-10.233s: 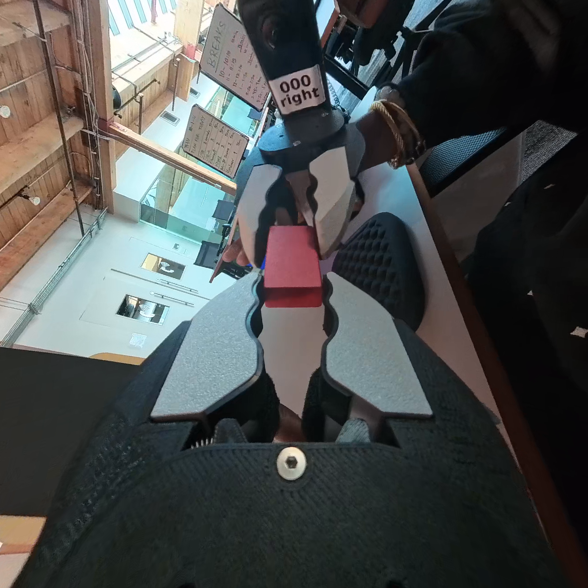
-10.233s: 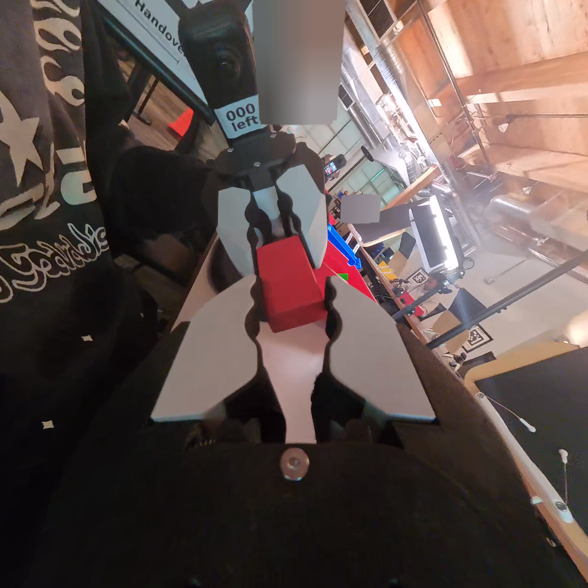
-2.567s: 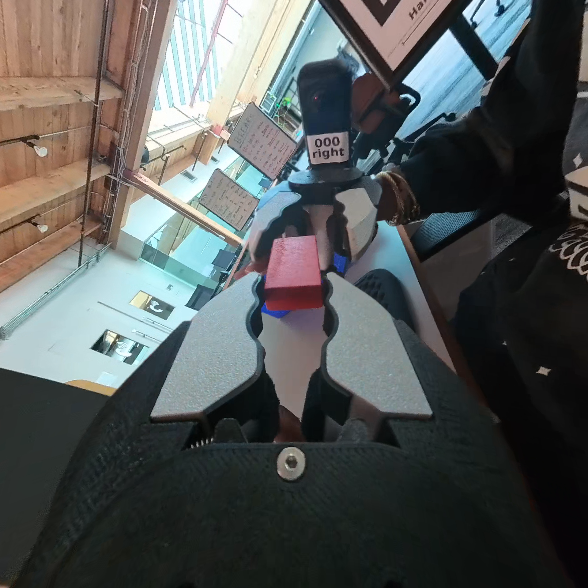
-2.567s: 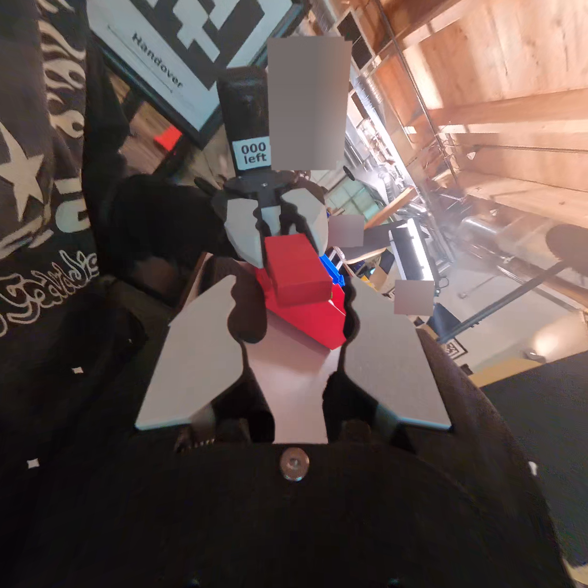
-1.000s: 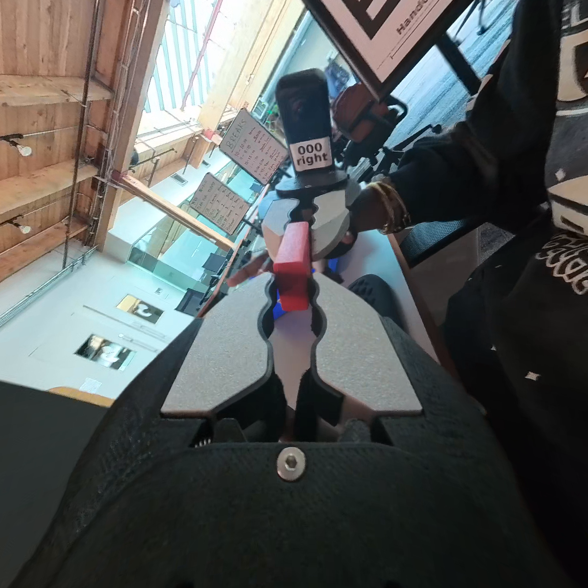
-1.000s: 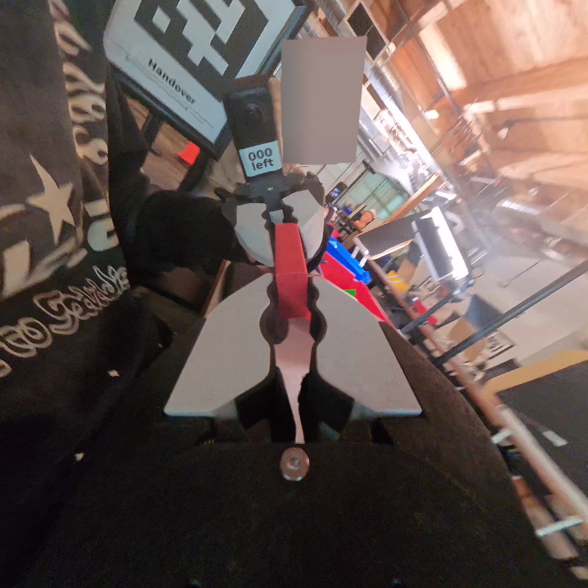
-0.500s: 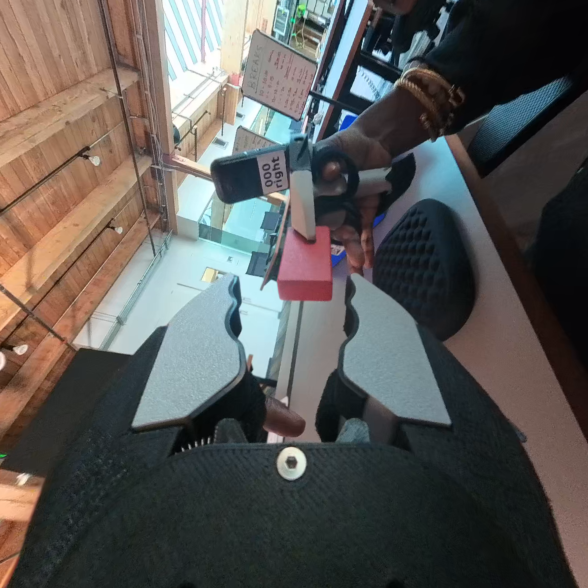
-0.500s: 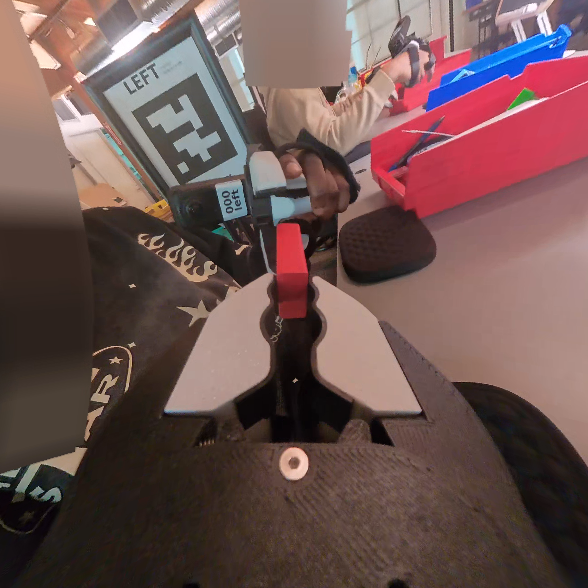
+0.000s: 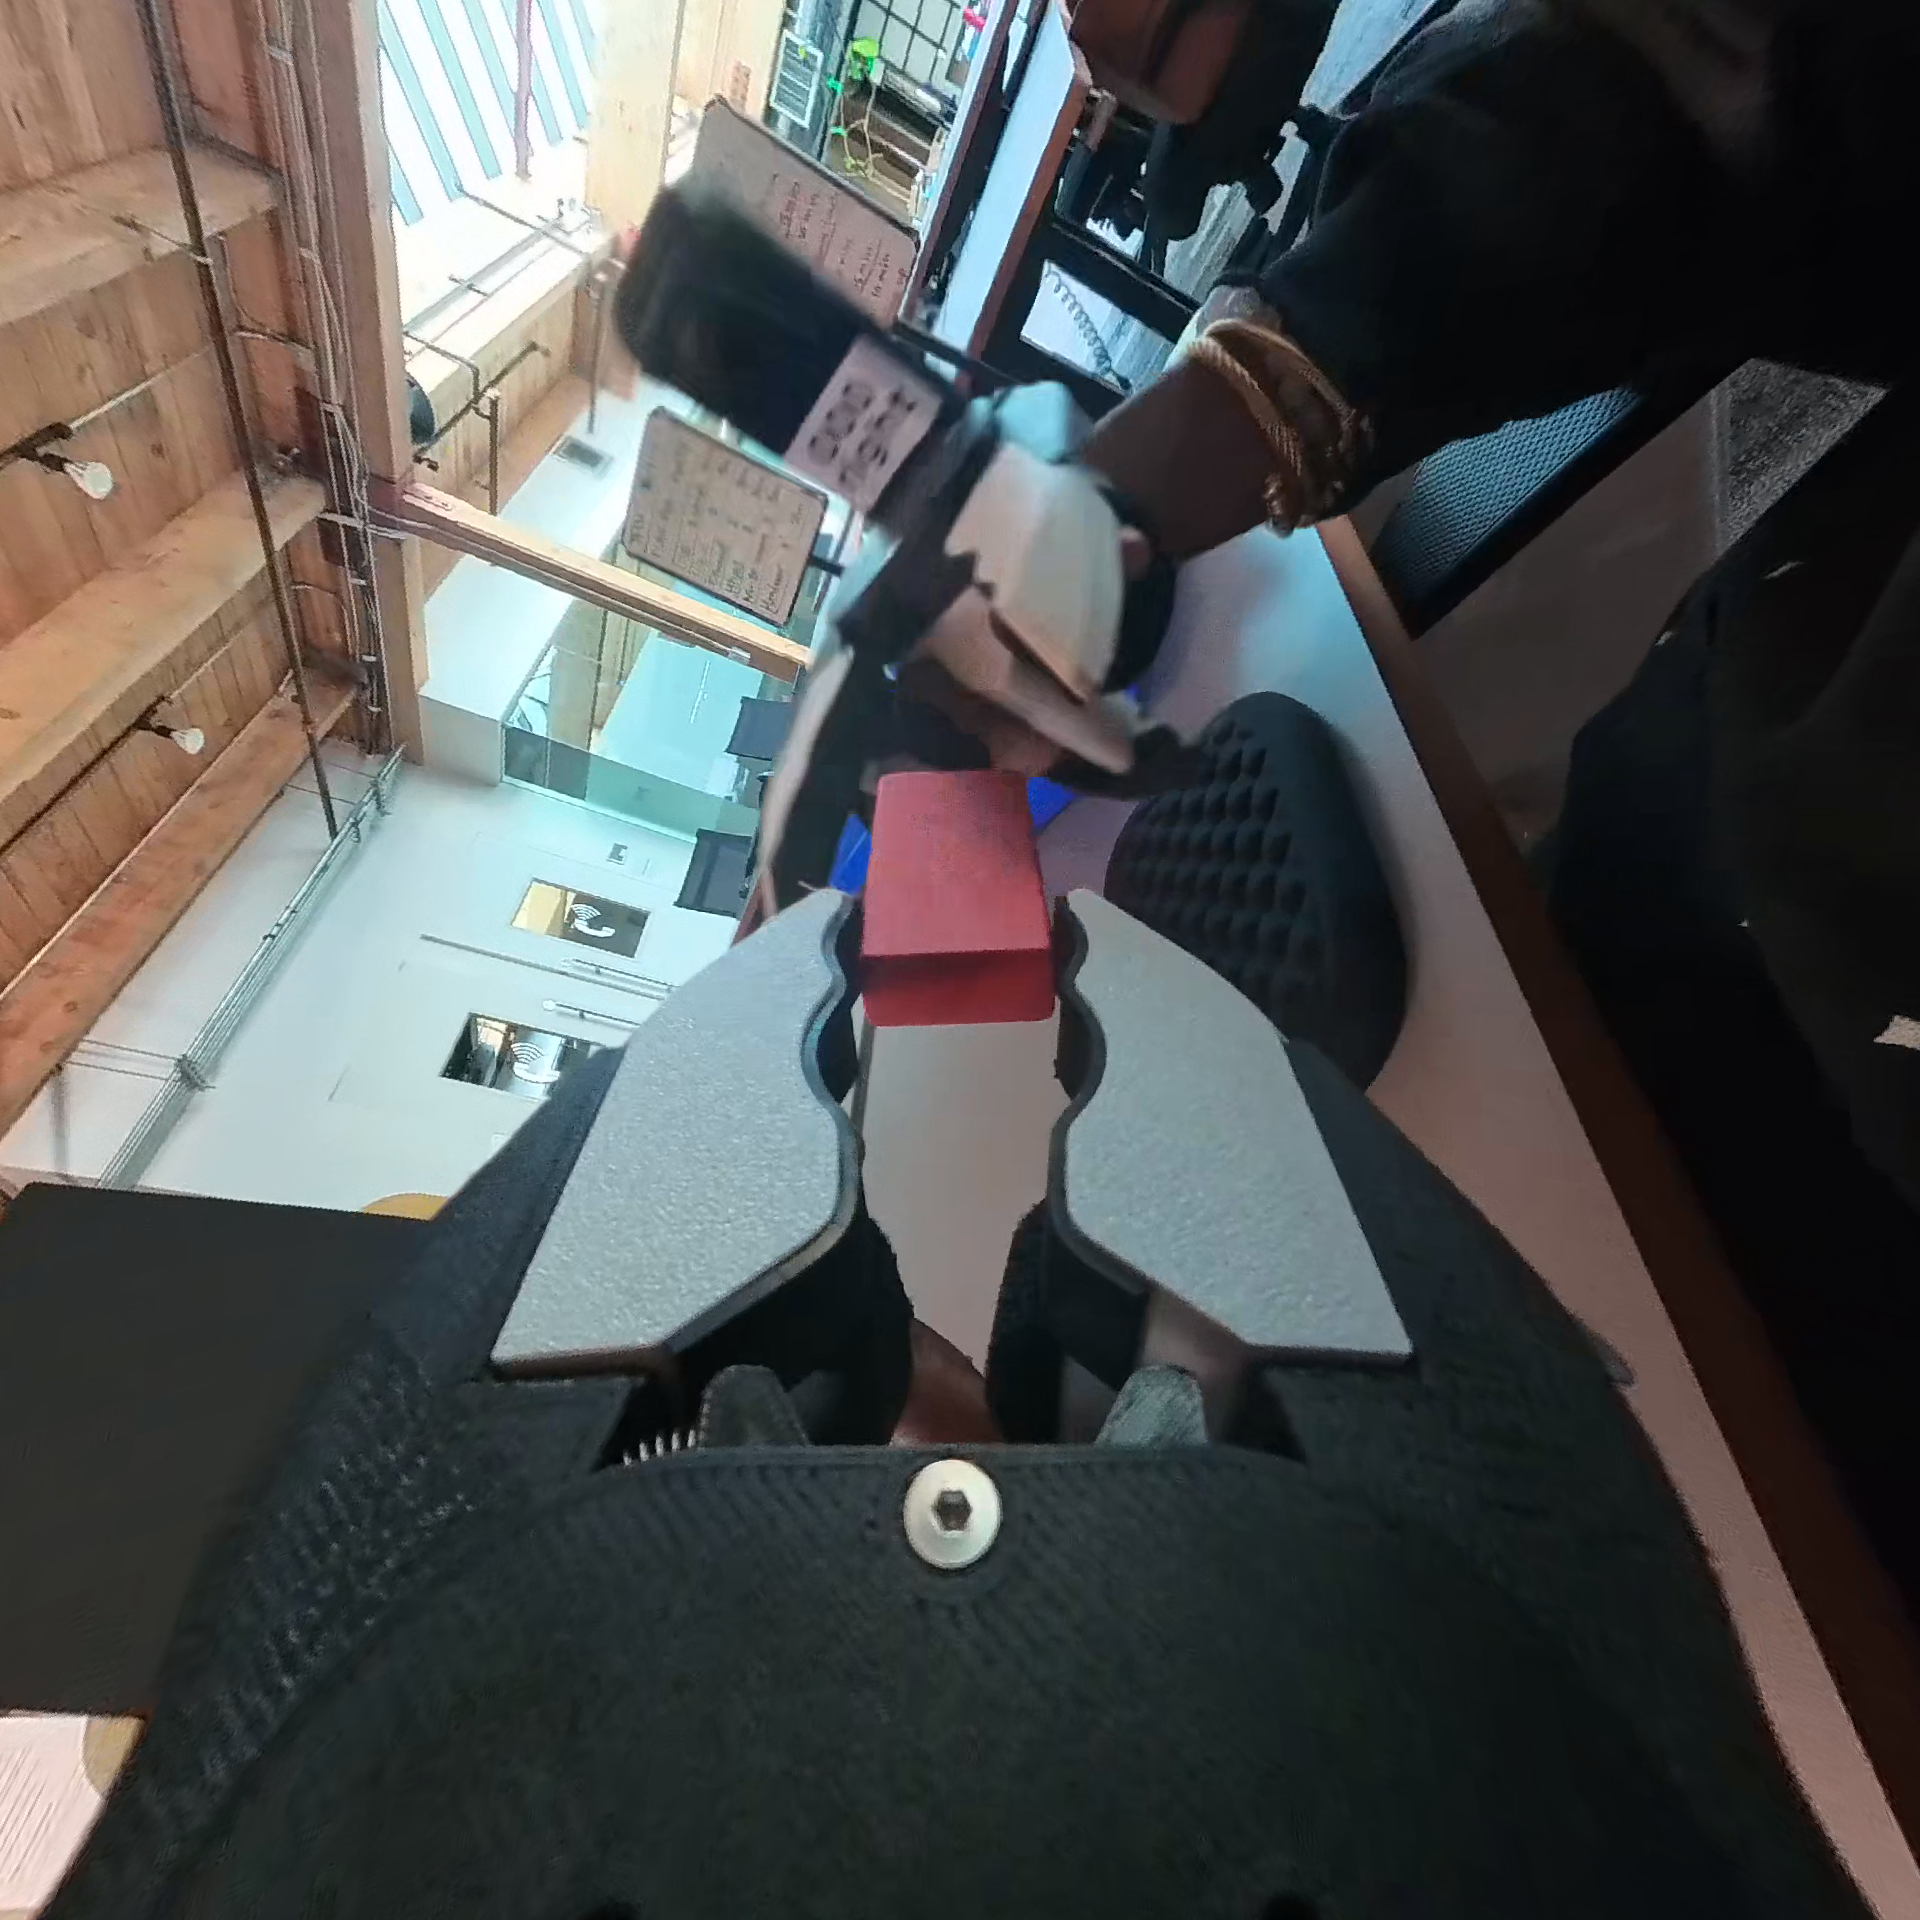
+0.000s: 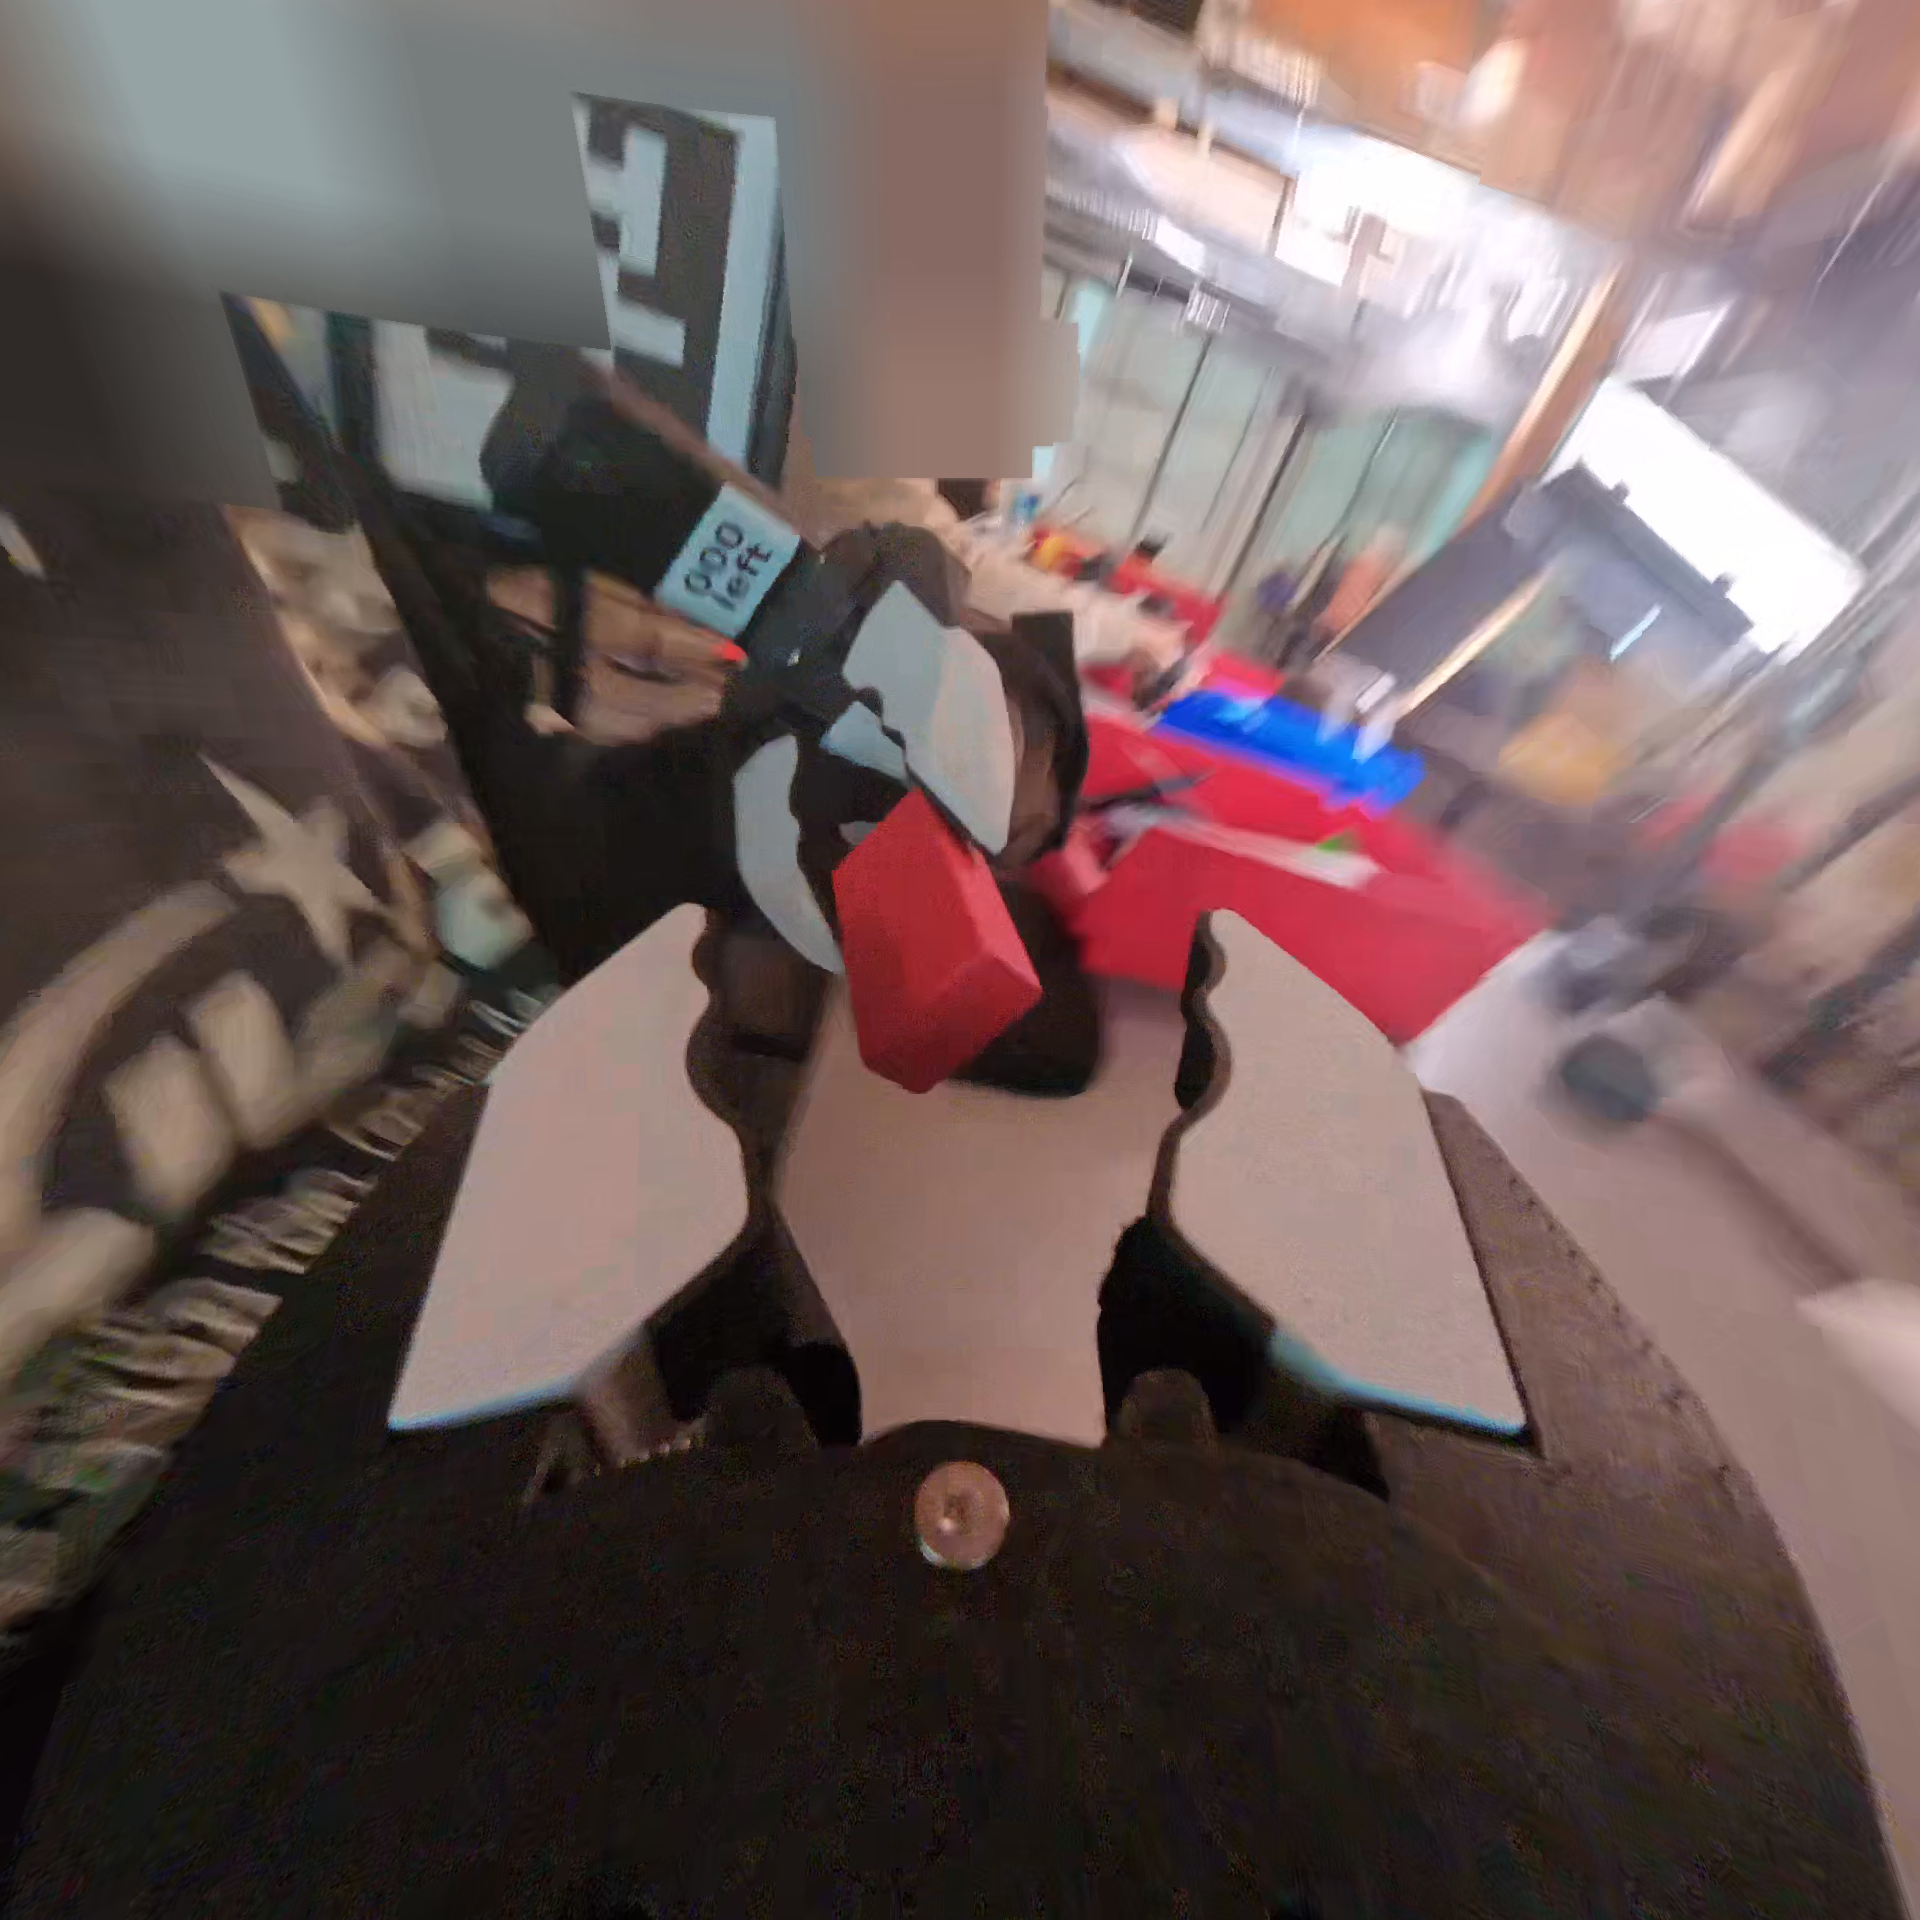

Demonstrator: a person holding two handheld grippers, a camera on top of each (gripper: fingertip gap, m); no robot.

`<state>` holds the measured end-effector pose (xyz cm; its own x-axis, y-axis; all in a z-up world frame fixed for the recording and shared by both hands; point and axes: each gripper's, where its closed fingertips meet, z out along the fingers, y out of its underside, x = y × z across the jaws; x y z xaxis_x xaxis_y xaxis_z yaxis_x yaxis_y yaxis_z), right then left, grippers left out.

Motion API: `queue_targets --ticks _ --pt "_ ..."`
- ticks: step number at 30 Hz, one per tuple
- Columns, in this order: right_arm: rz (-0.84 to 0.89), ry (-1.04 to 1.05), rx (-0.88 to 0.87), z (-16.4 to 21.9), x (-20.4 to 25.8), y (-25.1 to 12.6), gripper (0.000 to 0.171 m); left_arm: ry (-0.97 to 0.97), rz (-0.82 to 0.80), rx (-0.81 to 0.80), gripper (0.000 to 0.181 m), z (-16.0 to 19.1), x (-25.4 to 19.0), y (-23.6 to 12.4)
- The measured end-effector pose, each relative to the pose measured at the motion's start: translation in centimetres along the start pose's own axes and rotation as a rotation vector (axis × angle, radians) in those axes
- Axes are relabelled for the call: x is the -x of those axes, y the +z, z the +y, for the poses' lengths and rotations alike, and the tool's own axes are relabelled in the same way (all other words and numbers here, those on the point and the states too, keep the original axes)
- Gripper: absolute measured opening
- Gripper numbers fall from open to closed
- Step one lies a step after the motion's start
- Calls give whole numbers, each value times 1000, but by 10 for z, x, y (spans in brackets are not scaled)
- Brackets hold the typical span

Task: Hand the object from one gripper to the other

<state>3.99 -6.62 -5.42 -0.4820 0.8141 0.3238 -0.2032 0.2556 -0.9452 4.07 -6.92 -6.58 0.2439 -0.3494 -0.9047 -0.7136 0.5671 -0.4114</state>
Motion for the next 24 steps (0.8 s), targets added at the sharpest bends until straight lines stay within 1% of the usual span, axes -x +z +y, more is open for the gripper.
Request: queue_targets --ticks 2,4,7,8,10,12,15,17,20,24 --pt "74 -345 26 1 1 -1 78 0 8 3 34 0 -1 0" --pt "81 -505 65 4 7 1 74 -10 14 -8 34 -2 -2 0" --pt "101 -616 115 10 8 5 65 -13 16 -15 34 -5 -2 0" --pt "106 -635 127 12 8 6 59 -15 18 -19 34 -5 -2 0" --pt "121 -641 126 11 6 7 37 -19 31 -25 34 -7 -4 0" --pt "106 -632 128 11 8 6 37 -28 33 -34 34 -8 -4 0" --pt "87 -573 158 14 7 4 36 -34 22 -41 35 -8 -4 2" --pt "78 -441 166 14 5 3 36 -1 -14 -32 39 -6 -1 3" --pt "59 -110 203 18 -3 -1 36 63 -52 10 52 1 3 2" --pt "-86 368 315 30 9 -7 36 131 -78 6 49 0 4 1"
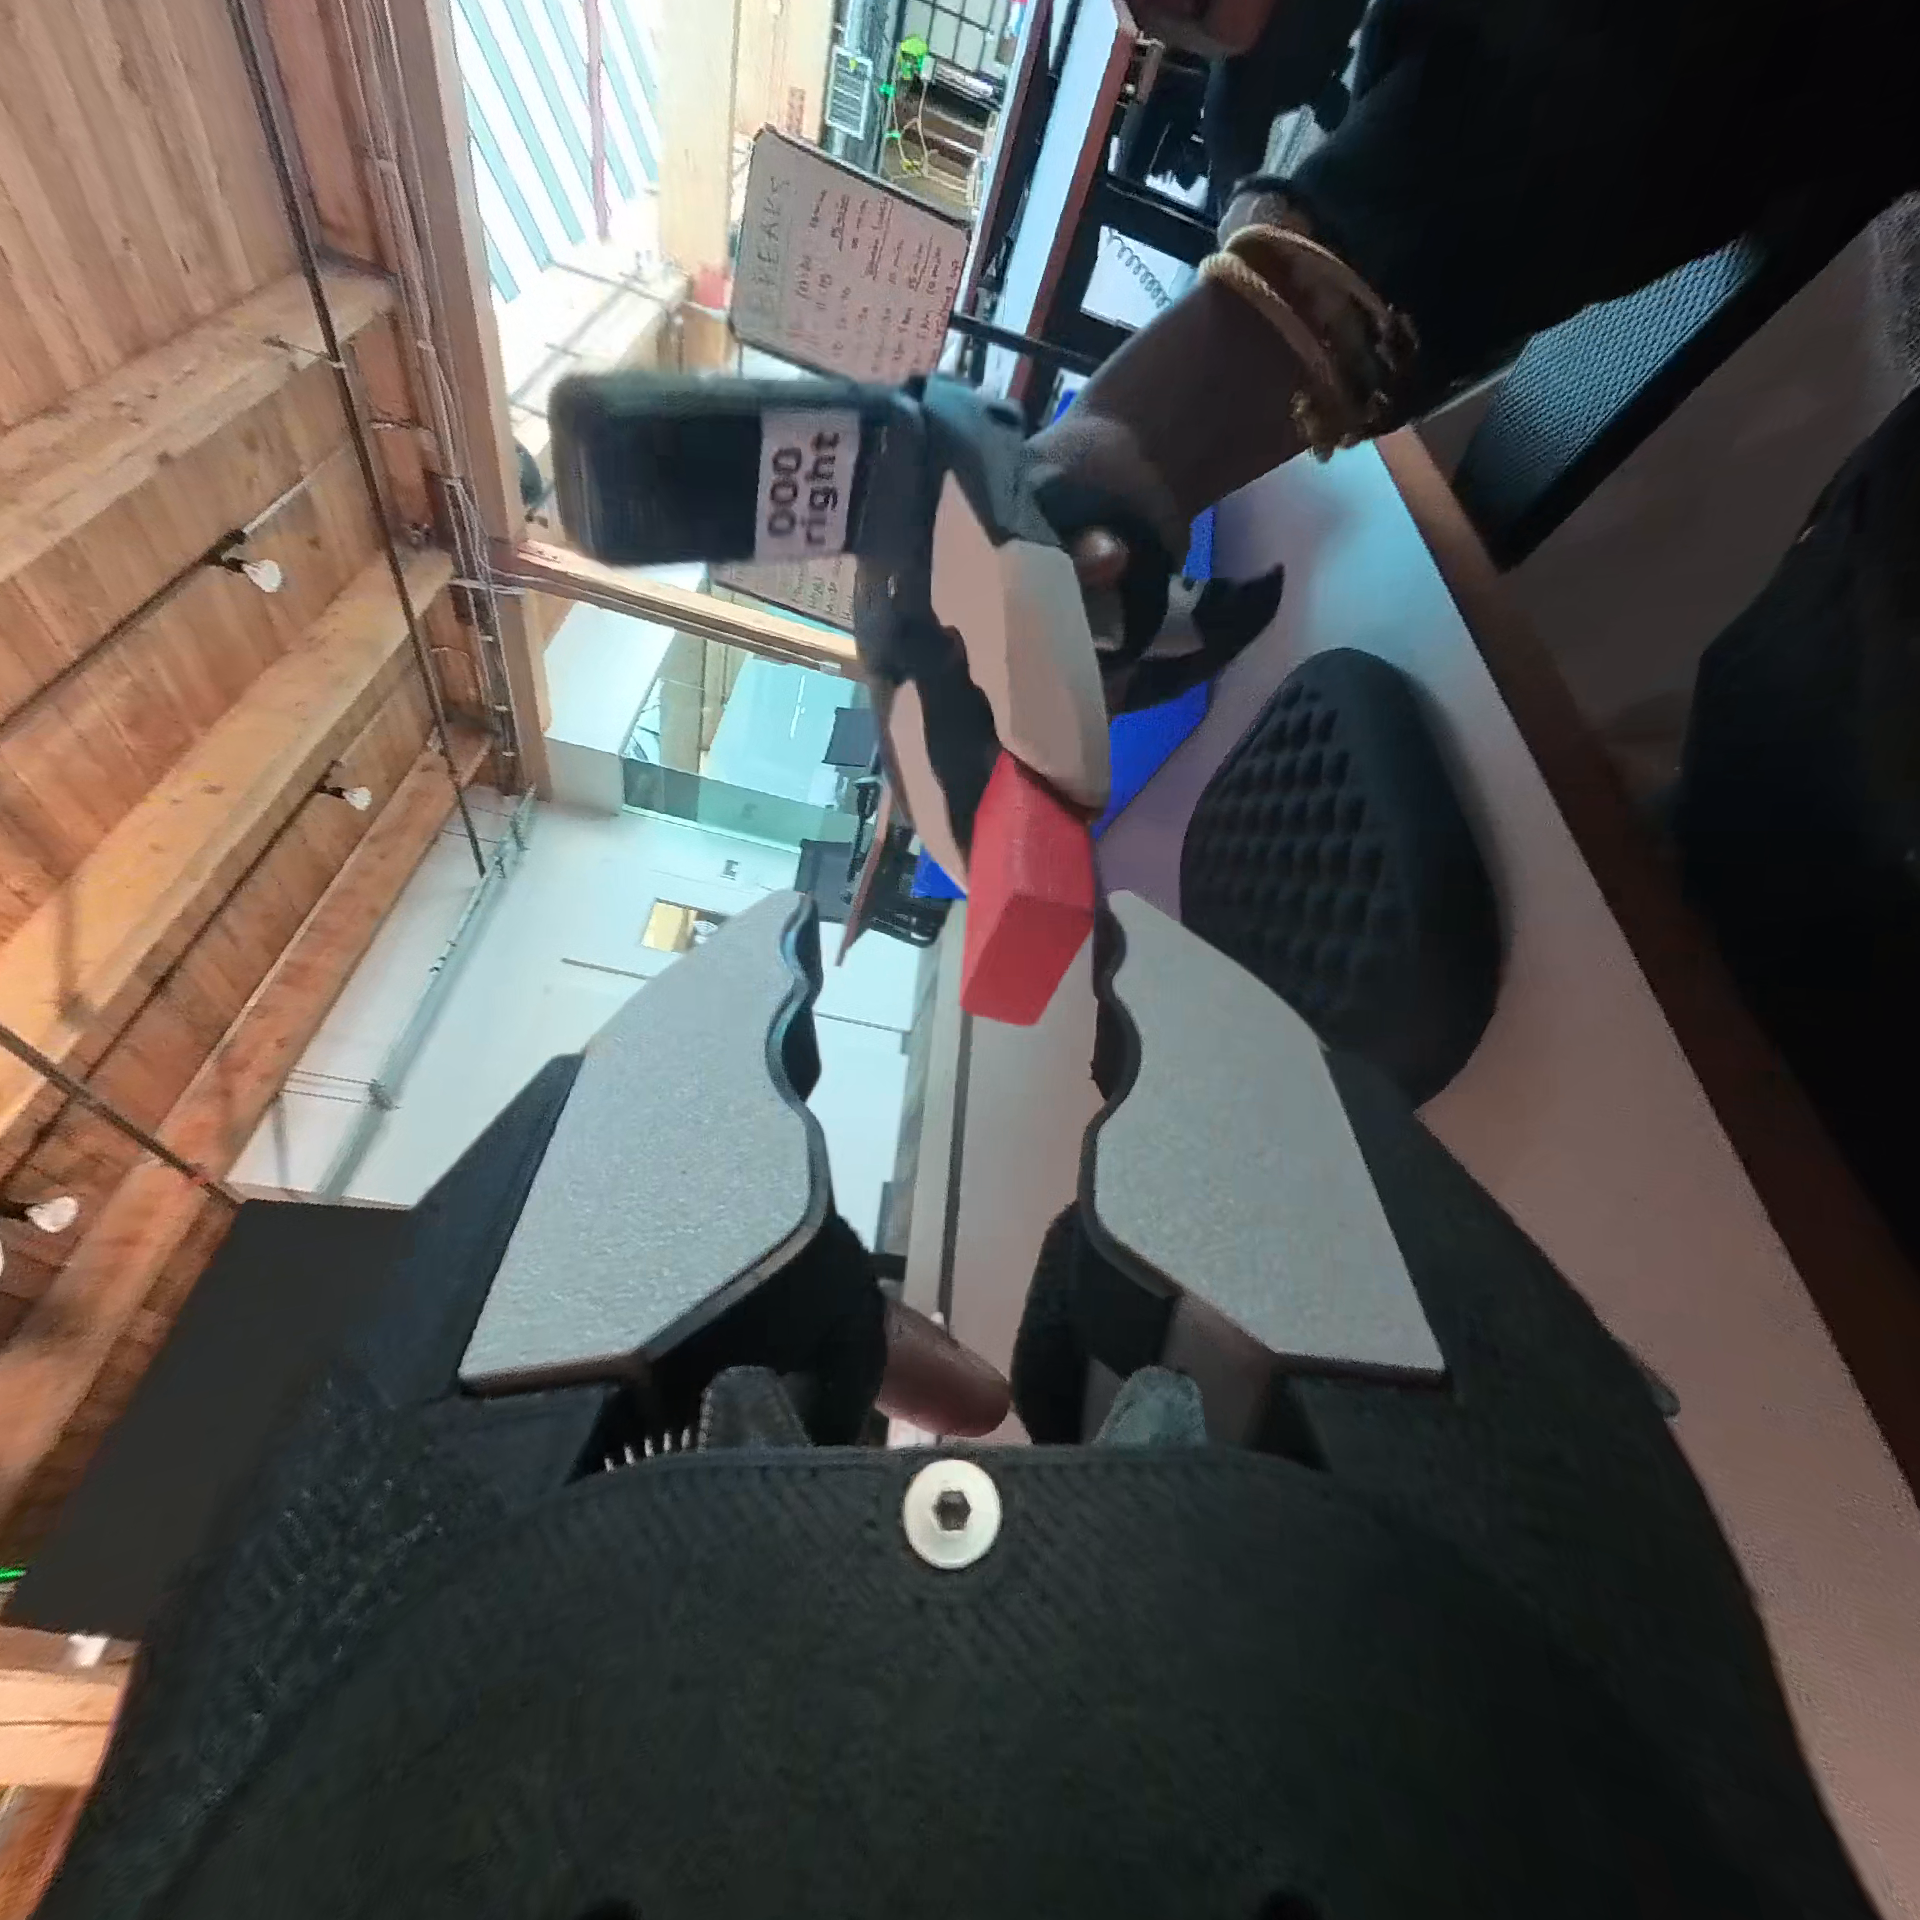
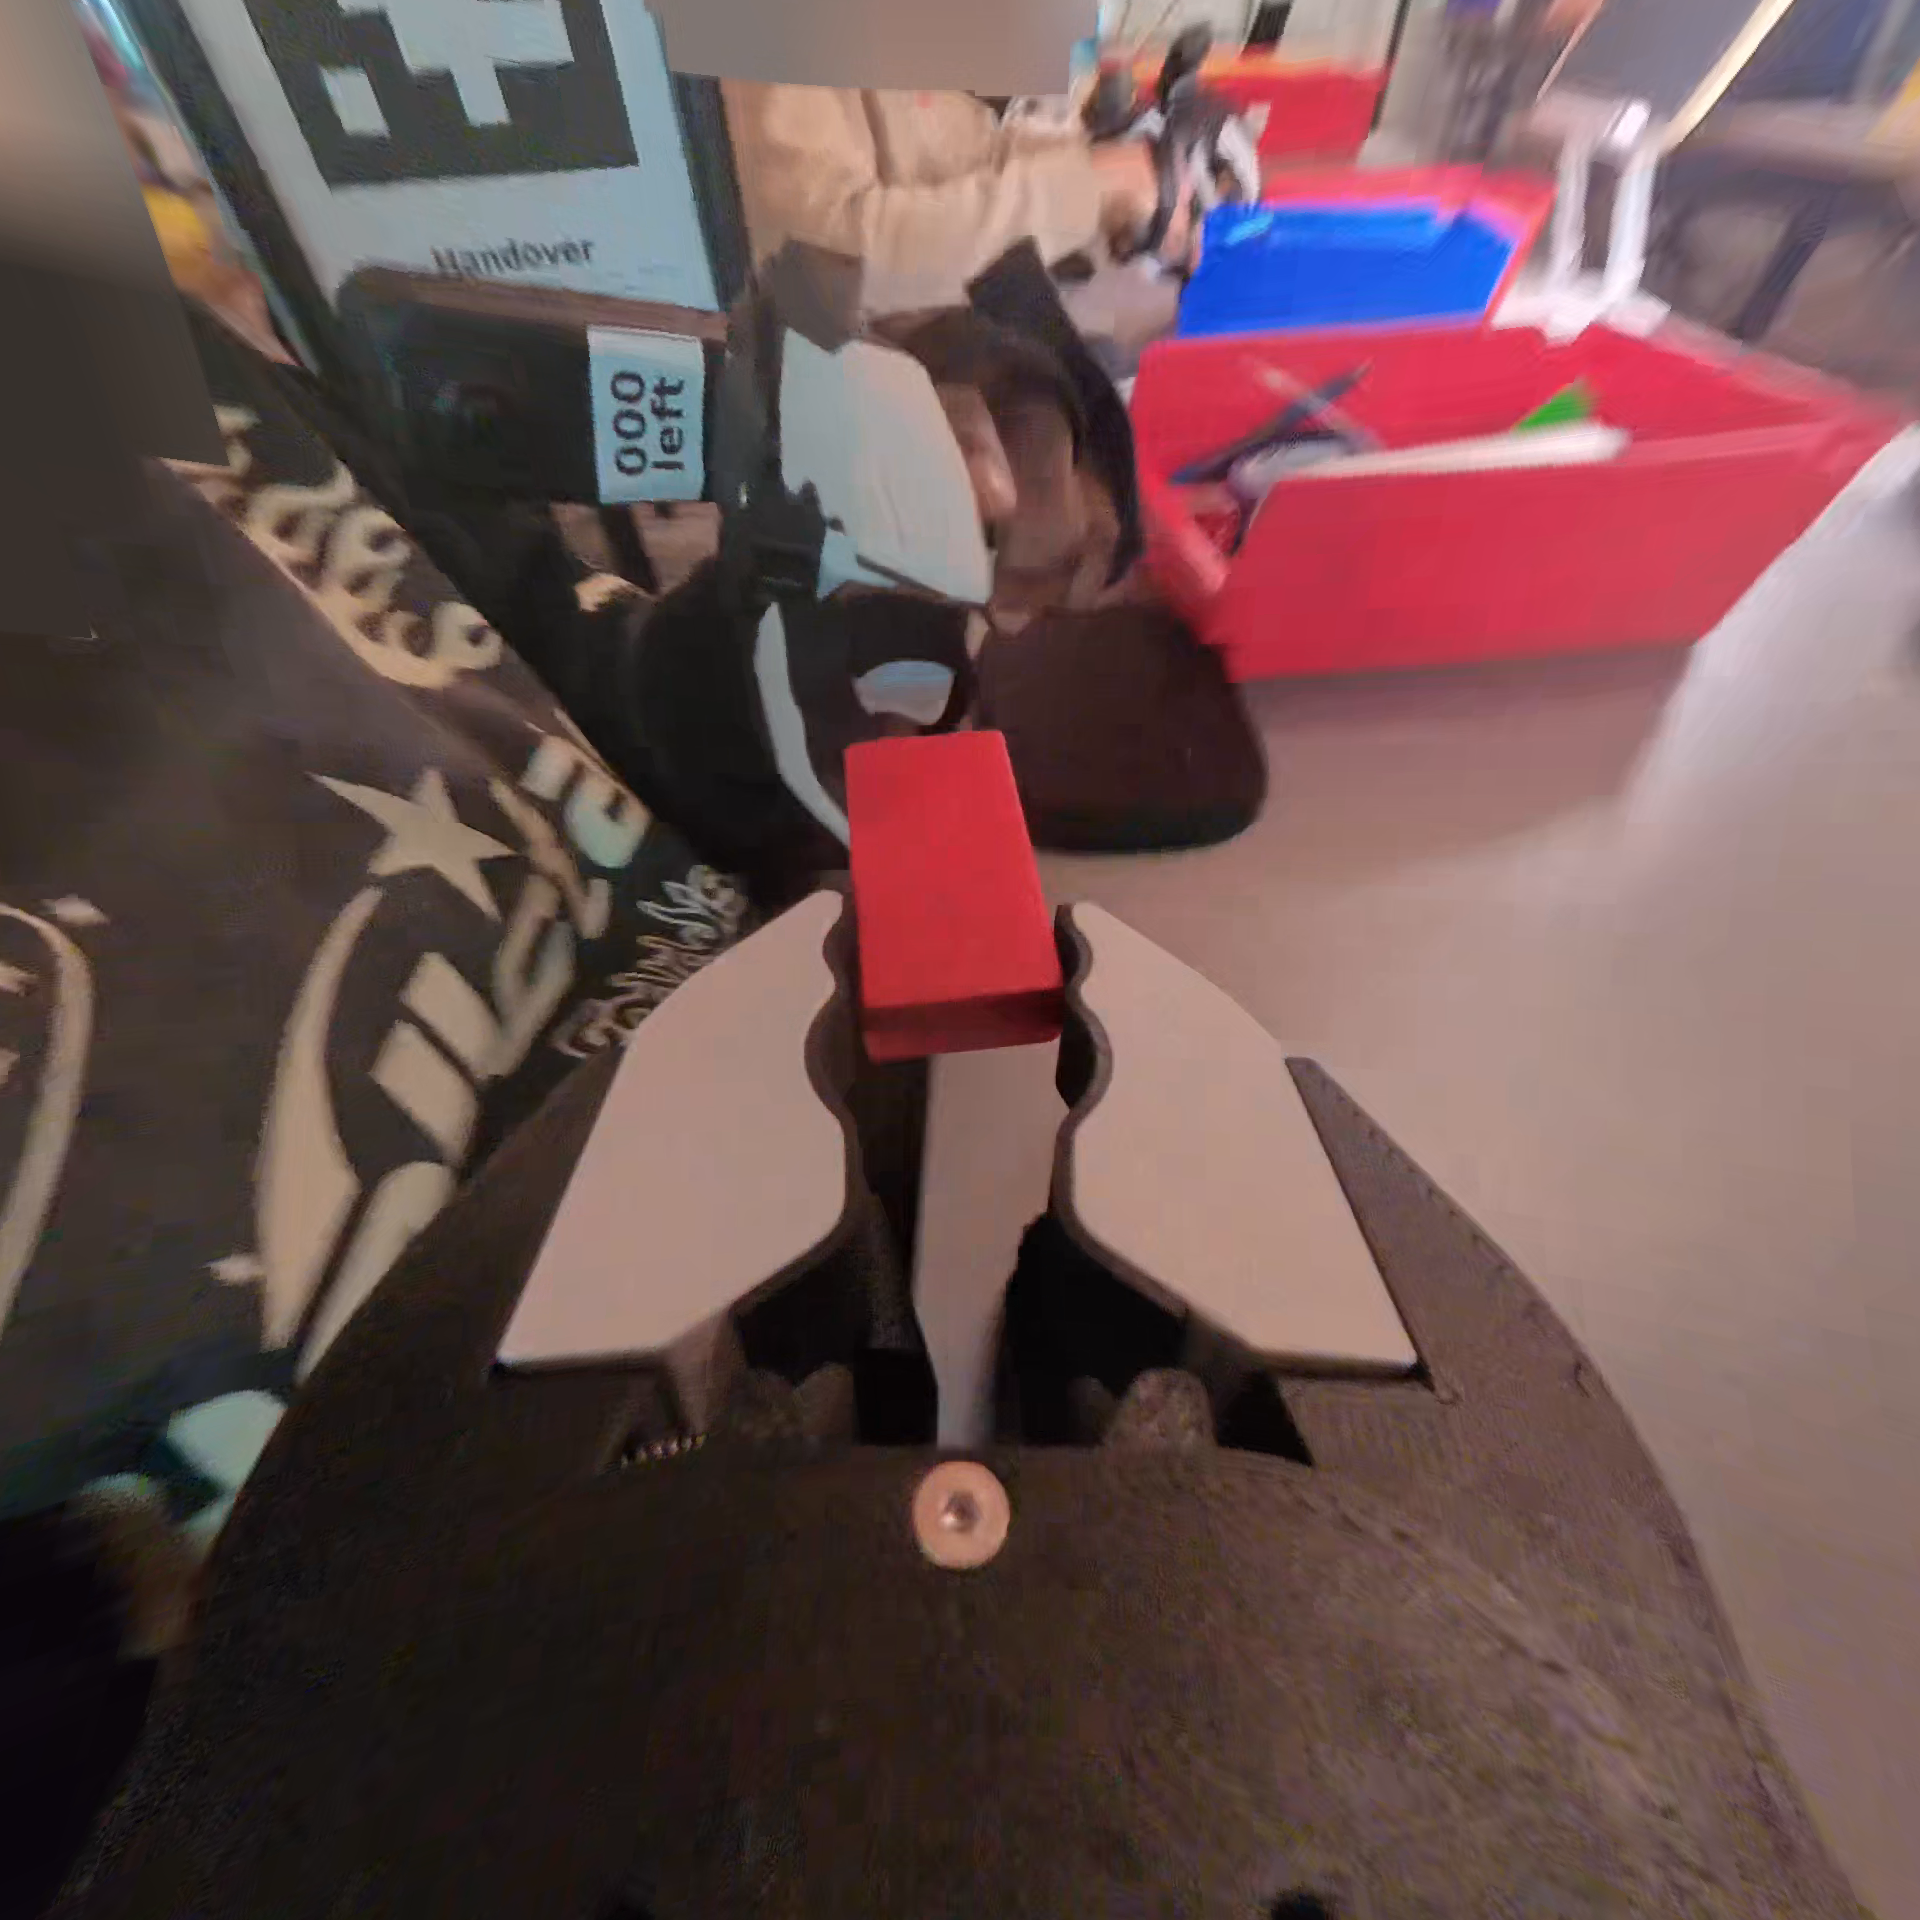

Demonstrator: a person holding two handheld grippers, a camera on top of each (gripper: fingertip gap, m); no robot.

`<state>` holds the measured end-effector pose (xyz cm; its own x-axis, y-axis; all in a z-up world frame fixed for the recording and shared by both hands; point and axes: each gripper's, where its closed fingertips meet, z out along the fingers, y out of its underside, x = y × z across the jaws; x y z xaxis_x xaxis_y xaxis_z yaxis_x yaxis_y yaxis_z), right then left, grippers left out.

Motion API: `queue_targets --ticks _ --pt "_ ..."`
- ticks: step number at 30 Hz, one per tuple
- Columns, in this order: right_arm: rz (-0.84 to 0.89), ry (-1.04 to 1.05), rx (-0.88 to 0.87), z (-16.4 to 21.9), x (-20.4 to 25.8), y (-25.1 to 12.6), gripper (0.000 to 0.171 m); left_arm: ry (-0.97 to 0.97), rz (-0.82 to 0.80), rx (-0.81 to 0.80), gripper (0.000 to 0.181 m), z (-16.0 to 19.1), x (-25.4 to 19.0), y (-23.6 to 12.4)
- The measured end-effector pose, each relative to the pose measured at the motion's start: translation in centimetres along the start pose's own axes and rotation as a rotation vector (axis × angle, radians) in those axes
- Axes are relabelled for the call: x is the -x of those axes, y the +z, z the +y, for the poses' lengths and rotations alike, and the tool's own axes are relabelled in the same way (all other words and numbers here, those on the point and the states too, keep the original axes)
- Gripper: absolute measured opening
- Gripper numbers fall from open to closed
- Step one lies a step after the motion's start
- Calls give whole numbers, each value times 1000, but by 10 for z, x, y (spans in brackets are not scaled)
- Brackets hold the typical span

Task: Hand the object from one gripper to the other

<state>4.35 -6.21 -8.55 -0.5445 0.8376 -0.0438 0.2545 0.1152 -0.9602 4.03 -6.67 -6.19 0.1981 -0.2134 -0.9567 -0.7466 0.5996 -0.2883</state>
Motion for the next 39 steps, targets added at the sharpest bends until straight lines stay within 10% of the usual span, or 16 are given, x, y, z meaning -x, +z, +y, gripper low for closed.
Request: queue_targets --ticks 9,13,16,22,28,39 --pt "-94 135 -46 -7 7 -1 35 -36 37 -13 17 -4 -3 1" --pt "51 -293 -292 -35 8 -10 67 -215 40 -96 16 -8 6 -5" --pt "253 -731 -431 -54 15 -23 53 -331 39 -162 16 -9 14 -10" --pt "343 -905 -259 -43 14 -8 19 -450 64 -250 16 -16 18 -14" --pt "333 -699 -242 -48 6 -12 17 -576 -4 -274 20 -11 33 -15" --pt "714 -368 -208 -62 -59 -83 17 -938 -520 -113 88 64 109 -47"
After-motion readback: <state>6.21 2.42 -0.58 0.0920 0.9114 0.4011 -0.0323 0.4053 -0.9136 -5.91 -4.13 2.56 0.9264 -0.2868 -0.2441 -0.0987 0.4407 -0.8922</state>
